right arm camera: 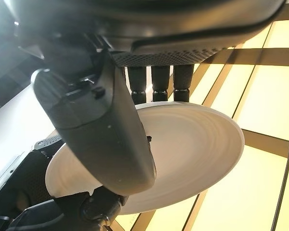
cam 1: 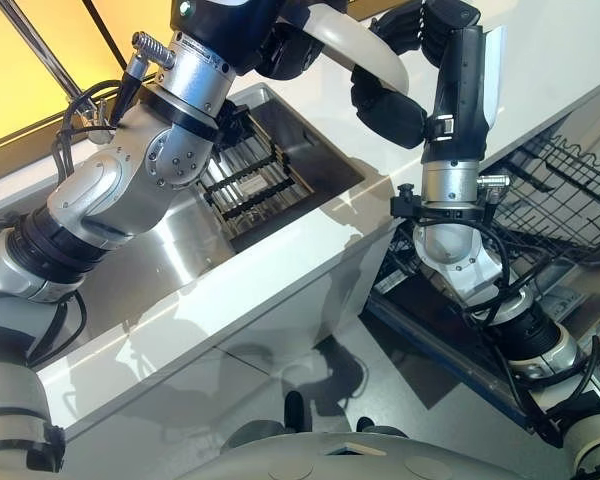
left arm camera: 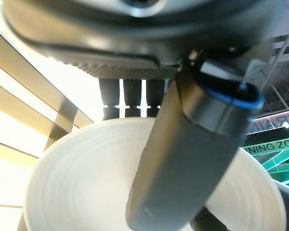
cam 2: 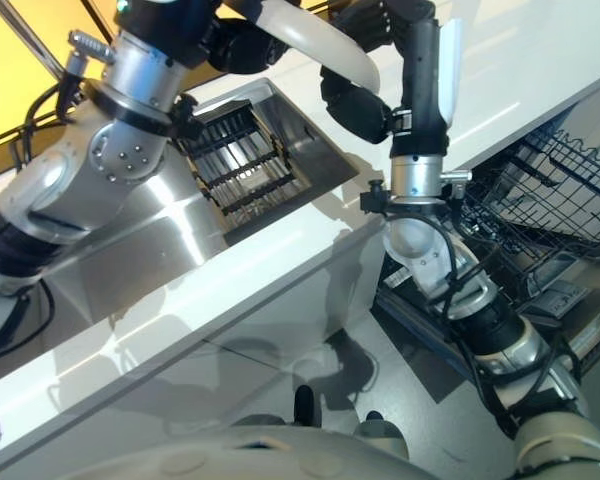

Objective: Pick up plates and place into dishwasher.

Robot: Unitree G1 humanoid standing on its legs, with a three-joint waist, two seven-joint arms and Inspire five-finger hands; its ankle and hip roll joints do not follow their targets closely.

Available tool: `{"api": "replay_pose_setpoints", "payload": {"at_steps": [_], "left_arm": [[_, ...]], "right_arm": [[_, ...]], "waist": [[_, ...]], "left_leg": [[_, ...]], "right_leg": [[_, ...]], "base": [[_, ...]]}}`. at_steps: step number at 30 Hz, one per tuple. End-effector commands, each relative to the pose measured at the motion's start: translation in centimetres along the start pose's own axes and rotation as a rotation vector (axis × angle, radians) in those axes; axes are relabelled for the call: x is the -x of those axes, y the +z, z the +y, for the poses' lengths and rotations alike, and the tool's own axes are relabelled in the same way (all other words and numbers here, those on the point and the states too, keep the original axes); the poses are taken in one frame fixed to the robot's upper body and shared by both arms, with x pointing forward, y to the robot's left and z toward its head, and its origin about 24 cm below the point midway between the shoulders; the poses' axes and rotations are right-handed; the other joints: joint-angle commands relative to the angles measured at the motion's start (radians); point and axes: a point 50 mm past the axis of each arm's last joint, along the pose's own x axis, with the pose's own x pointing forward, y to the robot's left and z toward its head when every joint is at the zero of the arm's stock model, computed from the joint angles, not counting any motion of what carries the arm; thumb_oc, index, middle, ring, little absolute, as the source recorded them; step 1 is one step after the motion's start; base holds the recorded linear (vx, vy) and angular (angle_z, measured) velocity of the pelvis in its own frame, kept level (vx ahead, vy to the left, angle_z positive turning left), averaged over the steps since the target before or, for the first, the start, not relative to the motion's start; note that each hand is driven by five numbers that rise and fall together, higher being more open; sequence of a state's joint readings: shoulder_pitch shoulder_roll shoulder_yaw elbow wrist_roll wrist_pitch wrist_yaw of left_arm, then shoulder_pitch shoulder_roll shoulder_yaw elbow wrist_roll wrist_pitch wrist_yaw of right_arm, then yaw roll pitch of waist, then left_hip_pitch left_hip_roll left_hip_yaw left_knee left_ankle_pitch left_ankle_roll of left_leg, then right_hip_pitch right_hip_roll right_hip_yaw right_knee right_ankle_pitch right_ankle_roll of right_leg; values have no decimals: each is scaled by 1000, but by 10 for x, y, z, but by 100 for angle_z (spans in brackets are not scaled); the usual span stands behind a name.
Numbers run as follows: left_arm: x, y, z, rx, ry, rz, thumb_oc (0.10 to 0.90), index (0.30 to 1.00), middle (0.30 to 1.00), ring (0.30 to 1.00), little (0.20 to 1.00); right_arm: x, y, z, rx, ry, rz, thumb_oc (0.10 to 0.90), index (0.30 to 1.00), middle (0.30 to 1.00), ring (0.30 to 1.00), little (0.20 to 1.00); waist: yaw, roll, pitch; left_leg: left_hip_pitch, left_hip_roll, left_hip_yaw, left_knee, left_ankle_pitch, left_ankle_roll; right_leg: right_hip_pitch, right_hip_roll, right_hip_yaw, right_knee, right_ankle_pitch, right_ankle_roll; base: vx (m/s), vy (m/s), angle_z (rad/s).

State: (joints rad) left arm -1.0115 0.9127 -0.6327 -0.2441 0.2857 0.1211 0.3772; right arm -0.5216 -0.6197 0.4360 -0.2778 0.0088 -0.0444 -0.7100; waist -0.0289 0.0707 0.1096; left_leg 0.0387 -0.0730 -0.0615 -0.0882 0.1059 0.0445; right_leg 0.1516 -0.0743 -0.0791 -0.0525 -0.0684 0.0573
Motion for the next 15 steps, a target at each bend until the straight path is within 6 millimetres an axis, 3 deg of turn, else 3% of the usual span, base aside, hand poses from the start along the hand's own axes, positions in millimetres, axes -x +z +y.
{"api": "replay_pose_setpoints", "payload": {"at_steps": [1,4,5,6,15], "left_arm": [[-6,7,24,-4,124,-103,100,300,300,300,200],[-3,6,23,8,112,-98,100,300,300,300,200],[-3,6,23,10,111,-97,410,566,566,566,510],[-2,5,24,11,111,-95,800,900,900,900,900],[0,1,31,15,151,-100,800,900,900,900,900]], "right_arm": [[-17,23,-24,-47,-117,-135,100,300,300,300,200],[-16,20,-28,-34,-130,-127,100,300,300,300,200],[-16,19,-28,-30,-134,-126,100,300,300,300,200],[-16,18,-29,-28,-138,-124,100,300,300,300,200],[-10,7,-32,-9,-136,-84,100,300,300,300,200]], "waist": [[1,-42,-122],[1,-41,-121],[2,-42,-121],[2,-42,-120],[0,-42,-123]], "left_leg": [[21,-36,6,1,-77,-19],[22,-35,5,1,-77,-19],[23,-34,5,1,-77,-19],[23,-34,4,1,-77,-19],[26,-28,13,1,-78,-21]], "right_leg": [[-81,11,3,-4,117,45],[-81,12,3,-1,116,44],[-81,13,3,0,116,44],[-81,14,3,1,115,43],[-79,21,4,-1,114,40]], "base": [[11,-19,4],[11,-26,4],[14,-31,3],[14,-32,2],[11,-15,2]]}}
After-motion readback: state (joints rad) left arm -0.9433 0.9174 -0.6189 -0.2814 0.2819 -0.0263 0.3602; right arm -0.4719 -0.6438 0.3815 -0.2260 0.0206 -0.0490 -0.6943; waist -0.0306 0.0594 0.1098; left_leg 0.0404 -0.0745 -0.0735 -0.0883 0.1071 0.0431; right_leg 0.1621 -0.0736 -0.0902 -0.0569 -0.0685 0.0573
